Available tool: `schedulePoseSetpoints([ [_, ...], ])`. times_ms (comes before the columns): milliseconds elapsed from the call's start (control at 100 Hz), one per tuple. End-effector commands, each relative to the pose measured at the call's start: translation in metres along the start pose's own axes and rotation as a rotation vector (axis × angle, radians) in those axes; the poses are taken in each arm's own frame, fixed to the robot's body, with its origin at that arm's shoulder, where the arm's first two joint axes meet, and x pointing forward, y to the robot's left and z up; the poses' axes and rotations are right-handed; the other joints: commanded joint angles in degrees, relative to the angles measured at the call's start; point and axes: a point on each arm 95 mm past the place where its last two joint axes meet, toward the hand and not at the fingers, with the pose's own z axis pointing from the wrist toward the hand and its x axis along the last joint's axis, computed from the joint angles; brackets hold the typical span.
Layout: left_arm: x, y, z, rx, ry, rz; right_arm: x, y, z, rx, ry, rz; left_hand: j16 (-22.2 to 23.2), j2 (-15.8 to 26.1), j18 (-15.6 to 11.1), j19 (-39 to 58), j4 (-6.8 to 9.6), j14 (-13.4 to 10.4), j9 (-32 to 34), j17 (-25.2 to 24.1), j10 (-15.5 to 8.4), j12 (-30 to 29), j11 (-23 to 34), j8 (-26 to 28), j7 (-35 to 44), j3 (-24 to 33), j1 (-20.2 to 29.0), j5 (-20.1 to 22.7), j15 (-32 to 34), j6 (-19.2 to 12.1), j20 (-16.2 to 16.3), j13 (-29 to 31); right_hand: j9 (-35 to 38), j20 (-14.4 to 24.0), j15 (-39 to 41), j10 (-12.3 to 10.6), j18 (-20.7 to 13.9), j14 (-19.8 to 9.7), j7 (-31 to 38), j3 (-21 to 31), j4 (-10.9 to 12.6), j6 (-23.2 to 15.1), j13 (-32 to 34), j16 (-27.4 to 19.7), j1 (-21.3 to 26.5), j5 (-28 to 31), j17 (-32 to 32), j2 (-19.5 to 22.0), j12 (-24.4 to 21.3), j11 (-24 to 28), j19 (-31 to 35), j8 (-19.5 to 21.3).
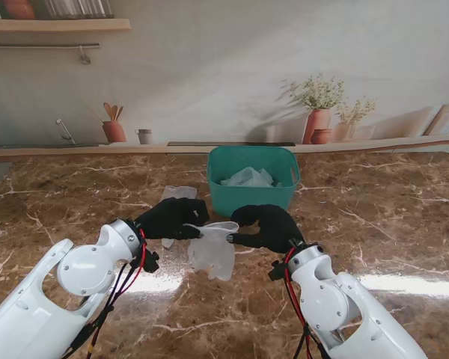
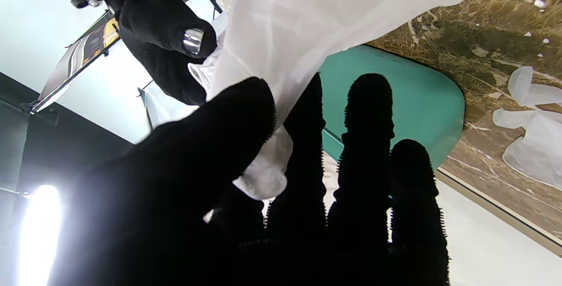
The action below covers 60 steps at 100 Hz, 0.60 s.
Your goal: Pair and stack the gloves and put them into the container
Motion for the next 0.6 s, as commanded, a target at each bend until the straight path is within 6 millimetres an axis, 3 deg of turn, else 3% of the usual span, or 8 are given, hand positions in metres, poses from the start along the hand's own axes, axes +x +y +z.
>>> schedulePoseSetpoints([
  [0, 0.0, 0.007, -0.001, -0.001, 0.002, -0.006, 0.004, -0.008, 0.0, 0.008, 0.009, 0.023, 0.64, -1.28, -1.12, 1.05, 0.53, 0.72, 3.06, 0.05, -1.17, 0.47, -1.0, 1.48, 0.28, 1.38, 1.62, 1.4, 0.71, 0.08, 1.07, 2.42, 2.18, 1.85, 2.2, -2.25, 0.08, -1.63, 1.75, -2.2, 0.52, -2.37, 2.28, 1.85, 3.39, 2.89, 0.46, -1.7, 1.63, 1.77, 2.47, 1.11],
  [60, -0.001, 0.009, -0.001, 0.002, 0.002, -0.004, 0.006, -0.01, 0.0, -0.018, 0.021, 0.04, 0.64, -1.4, -1.12, 1.03, 0.52, 0.72, 3.23, 0.05, -1.13, 0.31, -1.05, 1.4, 0.19, 1.39, 1.41, 1.41, 0.79, 0.09, 1.11, 2.59, 4.53, 2.84, 4.31, -2.76, 0.28, -1.9, 10.86, -2.33, -2.72, -5.24, 3.1, 2.87, 8.02, 3.63, 1.02, -3.03, 3.12, 3.25, 3.82, -6.8],
  [90, -0.001, 0.01, -0.001, 0.003, 0.001, -0.006, 0.007, -0.011, 0.0, -0.031, 0.028, 0.049, 0.63, -1.34, -1.05, 1.06, 0.49, 0.75, 3.28, 0.07, -1.0, 0.21, -1.1, 1.23, 0.0, 1.38, 1.24, 1.49, 0.81, 0.12, 1.16, 2.6, 6.38, 3.19, 5.53, -3.09, 0.15, -2.22, 21.49, 8.36, -7.7, -8.11, 3.66, 3.42, 7.28, 3.5, 1.35, -7.19, 6.01, 3.99, 4.63, -14.33],
  [130, -0.002, 0.012, -0.002, 0.006, 0.0, -0.007, 0.009, -0.011, 0.0, -0.046, 0.035, 0.06, 0.62, -1.14, -0.85, 1.09, 0.35, 0.86, 3.28, 0.04, -0.8, 0.01, -1.16, 0.81, -0.47, 1.24, 0.95, 1.58, 0.83, 0.29, 1.27, 2.56, 9.02, 3.71, 7.2, -3.35, 0.13, -2.47, 26.74, 21.23, -12.17, -10.14, 4.42, 4.11, 5.04, 7.21, 1.68, -9.22, 9.24, 4.19, 5.87, -17.35],
  [400, -0.005, 0.015, -0.005, 0.082, -0.021, 0.001, 0.014, -0.003, -0.008, -0.099, 0.091, 0.104, 0.59, 1.29, 1.26, 0.13, -0.76, 0.5, 1.68, 0.23, -0.73, -3.09, 1.27, -6.68, -7.58, -4.87, 0.57, -5.97, 0.7, -1.75, 2.06, 2.11, 11.12, 4.63, 9.93, -3.14, 0.03, -2.68, 28.8, 27.75, -12.05, -11.06, 5.02, 4.76, 2.81, 8.43, 1.73, -4.85, 11.0, 4.8, 7.98, -10.58],
  [530, -0.005, 0.017, -0.007, 0.146, -0.016, 0.004, 0.016, -0.002, -0.013, -0.113, 0.116, 0.103, 0.48, -1.46, 1.02, -0.61, -0.89, 0.09, -1.4, 0.01, -4.21, -2.43, 4.65, -22.44, -20.04, -6.59, 0.09, -15.47, 0.05, 3.33, 2.19, 1.17, 11.42, 4.78, 10.42, -3.24, 0.11, -2.87, 27.66, 27.99, -12.02, -11.78, 5.3, 4.73, 3.07, 9.02, 2.16, -5.37, 11.55, 4.92, 8.56, -7.69],
  [550, -0.005, 0.017, -0.007, 0.151, -0.014, 0.004, 0.017, -0.002, -0.013, -0.117, 0.12, 0.102, 0.37, -1.92, 0.98, -1.02, -0.93, -0.09, -1.97, -0.26, -4.52, -2.37, 5.4, -27.13, -24.34, -6.75, 0.21, -15.75, -0.29, 4.63, 2.04, 0.86, 11.44, 4.79, 10.45, -3.3, 0.08, -2.91, 27.71, 28.02, -12.0, -11.82, 5.32, 4.73, 3.09, 9.05, 2.2, -5.46, 11.59, 4.94, 8.61, -7.55],
  [590, -0.004, 0.017, -0.008, 0.146, -0.011, 0.005, 0.018, -0.002, -0.014, -0.125, 0.127, 0.104, 0.17, -2.57, 0.72, -2.15, -0.94, -0.33, -2.95, -1.1, -4.63, -2.33, 6.66, -46.46, -37.23, -8.06, 0.73, -13.27, -1.3, 8.2, 1.7, -0.11, 11.49, 4.81, 10.53, -3.24, 0.05, -2.95, 27.76, 28.11, -11.95, -11.91, 5.39, 4.76, 3.02, 9.06, 2.25, -5.41, 11.67, 5.01, 8.68, -7.3],
])
